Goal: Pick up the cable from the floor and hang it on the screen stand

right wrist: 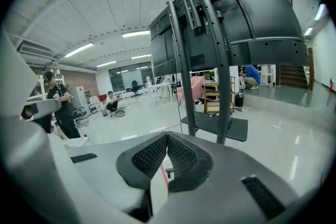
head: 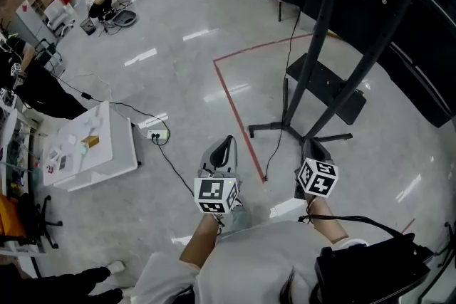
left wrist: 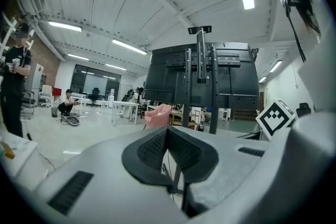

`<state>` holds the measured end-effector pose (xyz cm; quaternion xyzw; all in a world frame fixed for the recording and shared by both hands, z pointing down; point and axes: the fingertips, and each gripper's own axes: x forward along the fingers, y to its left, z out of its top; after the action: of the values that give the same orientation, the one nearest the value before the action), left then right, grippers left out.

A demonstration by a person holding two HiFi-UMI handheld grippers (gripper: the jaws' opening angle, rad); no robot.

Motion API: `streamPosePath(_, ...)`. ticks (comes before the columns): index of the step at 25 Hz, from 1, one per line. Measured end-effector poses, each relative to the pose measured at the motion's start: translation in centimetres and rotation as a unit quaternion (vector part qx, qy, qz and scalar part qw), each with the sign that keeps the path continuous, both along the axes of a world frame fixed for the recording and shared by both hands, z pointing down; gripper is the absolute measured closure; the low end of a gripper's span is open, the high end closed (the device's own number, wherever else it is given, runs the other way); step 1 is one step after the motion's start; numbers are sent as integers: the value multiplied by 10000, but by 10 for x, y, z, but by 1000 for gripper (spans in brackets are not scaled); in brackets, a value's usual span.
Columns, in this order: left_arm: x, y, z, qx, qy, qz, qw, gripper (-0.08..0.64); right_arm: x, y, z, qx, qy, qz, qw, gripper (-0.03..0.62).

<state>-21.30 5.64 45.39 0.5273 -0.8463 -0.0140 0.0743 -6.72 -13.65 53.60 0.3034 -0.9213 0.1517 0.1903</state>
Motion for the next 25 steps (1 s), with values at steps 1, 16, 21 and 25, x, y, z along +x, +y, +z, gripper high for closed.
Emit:
streamPosePath(1, -11, -2, 1, -6, 8, 54, 10000, 557, -10, 1, 1, -7, -2, 33, 10000, 574)
streamPosePath(16, -77, -70, 82, -397, 600, 706, 9949, 557, -70, -14, 49, 89, 194, 87, 9997, 573)
streamPosePath(21, -91, -111, 116, -593, 655, 658, 9939, 557, -86, -40, 97, -180, 290, 77, 9994, 574)
streamPosePath(25, -86, -140, 136, -791, 780, 840, 9903, 557, -93, -60, 124, -171, 503, -11, 9986, 573)
